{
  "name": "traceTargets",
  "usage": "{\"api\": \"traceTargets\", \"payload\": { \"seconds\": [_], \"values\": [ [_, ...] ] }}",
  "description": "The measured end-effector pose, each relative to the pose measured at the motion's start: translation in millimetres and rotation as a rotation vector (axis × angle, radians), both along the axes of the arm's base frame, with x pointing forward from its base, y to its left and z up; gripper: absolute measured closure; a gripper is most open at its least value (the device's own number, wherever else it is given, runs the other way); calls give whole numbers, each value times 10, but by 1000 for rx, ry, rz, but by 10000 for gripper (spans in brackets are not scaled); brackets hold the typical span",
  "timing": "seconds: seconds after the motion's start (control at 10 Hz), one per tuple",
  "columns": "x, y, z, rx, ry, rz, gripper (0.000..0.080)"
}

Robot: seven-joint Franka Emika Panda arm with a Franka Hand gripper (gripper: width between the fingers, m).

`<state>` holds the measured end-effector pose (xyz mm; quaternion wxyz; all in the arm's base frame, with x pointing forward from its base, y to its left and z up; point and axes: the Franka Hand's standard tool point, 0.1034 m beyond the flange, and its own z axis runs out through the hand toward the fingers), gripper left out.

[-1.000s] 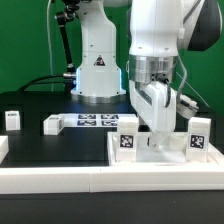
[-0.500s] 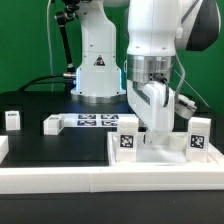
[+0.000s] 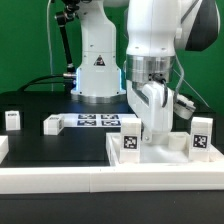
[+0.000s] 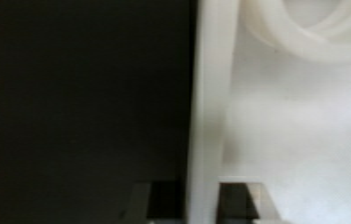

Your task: Assemble square table

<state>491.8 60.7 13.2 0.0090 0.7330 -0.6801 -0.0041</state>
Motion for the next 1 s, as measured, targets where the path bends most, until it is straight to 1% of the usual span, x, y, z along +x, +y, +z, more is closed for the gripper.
{"api": "traceTargets", "payload": {
  "seconds": [0.4, 0.6, 0.8, 0.9, 1.0],
  "values": [
    [-9, -24, 0, 2, 6, 26, 732],
    [-77, -208, -2, 16, 53, 89, 732],
    [-102, -352, 0, 16, 60, 130, 732],
    [-125, -493, 3, 22, 75, 172, 732],
    [-132, -543, 3, 22, 76, 178, 731]
  ]
}}
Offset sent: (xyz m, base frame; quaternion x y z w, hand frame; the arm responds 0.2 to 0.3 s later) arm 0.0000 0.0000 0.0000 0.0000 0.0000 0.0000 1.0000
